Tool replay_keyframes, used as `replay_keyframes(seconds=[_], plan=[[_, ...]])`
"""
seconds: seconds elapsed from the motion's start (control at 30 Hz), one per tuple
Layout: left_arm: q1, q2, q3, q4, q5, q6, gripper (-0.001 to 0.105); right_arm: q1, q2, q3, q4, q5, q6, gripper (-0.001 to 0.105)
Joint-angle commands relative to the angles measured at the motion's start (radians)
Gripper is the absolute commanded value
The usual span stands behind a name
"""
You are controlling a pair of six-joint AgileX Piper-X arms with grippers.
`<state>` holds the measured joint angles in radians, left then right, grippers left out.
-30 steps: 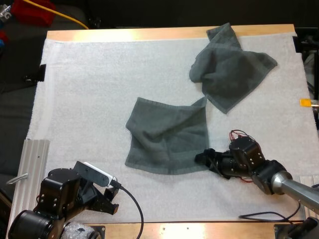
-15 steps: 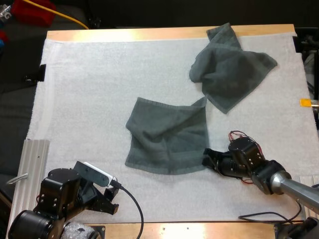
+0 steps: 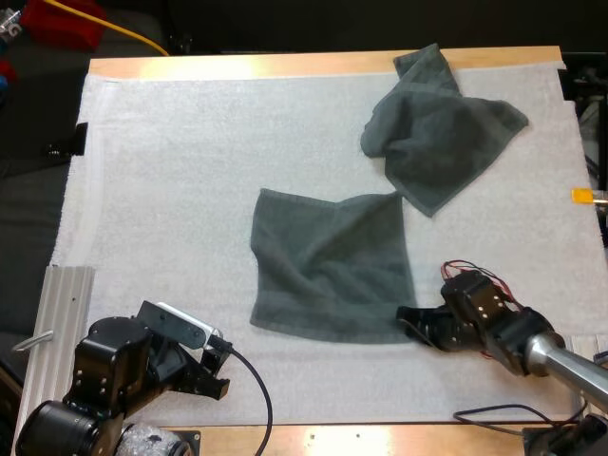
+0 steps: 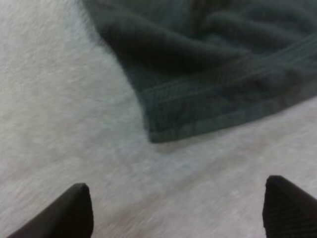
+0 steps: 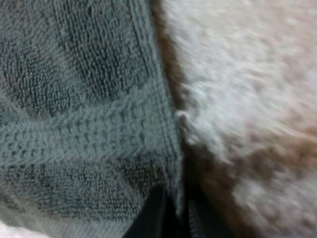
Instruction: Pick towel from pile, fold and stack
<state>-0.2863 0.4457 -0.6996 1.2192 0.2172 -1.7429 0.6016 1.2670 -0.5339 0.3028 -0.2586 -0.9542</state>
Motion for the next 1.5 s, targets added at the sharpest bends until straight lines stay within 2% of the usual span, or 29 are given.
replay_keyframes(seconds=[0.0, 0.2, 0.33, 0.93, 1.1, 1.47], plan=[[-0.001, -0.002, 0.006, -0.034, 0.030, -0.022, 0.068, -0.003, -0.021, 0.006, 0.063, 0.024, -0.027, 0.001], [-0.001, 0.066, 0.070, -0.100, 0.144, -0.065, 0.068, -0.003, -0.085, 0.006, 0.163, 0.038, -0.076, 0.001], [-0.001, 0.148, 0.104, -0.178, 0.208, -0.092, 0.068, -0.003, -0.088, 0.006, 0.174, 0.038, -0.079, 0.001], [-0.001, 0.586, 0.104, -0.451, 0.242, -0.093, 0.068, -0.003, -0.088, 0.006, 0.174, 0.035, -0.079, 0.001], [-0.001, 0.690, 0.104, -0.498, 0.290, -0.093, 0.068, -0.003, -0.088, 0.006, 0.174, 0.035, -0.079, 0.001], [-0.001, 0.877, 0.104, -0.559, 0.292, -0.089, 0.068, -0.003, -0.088, 0.006, 0.174, 0.035, -0.079, 0.001]])
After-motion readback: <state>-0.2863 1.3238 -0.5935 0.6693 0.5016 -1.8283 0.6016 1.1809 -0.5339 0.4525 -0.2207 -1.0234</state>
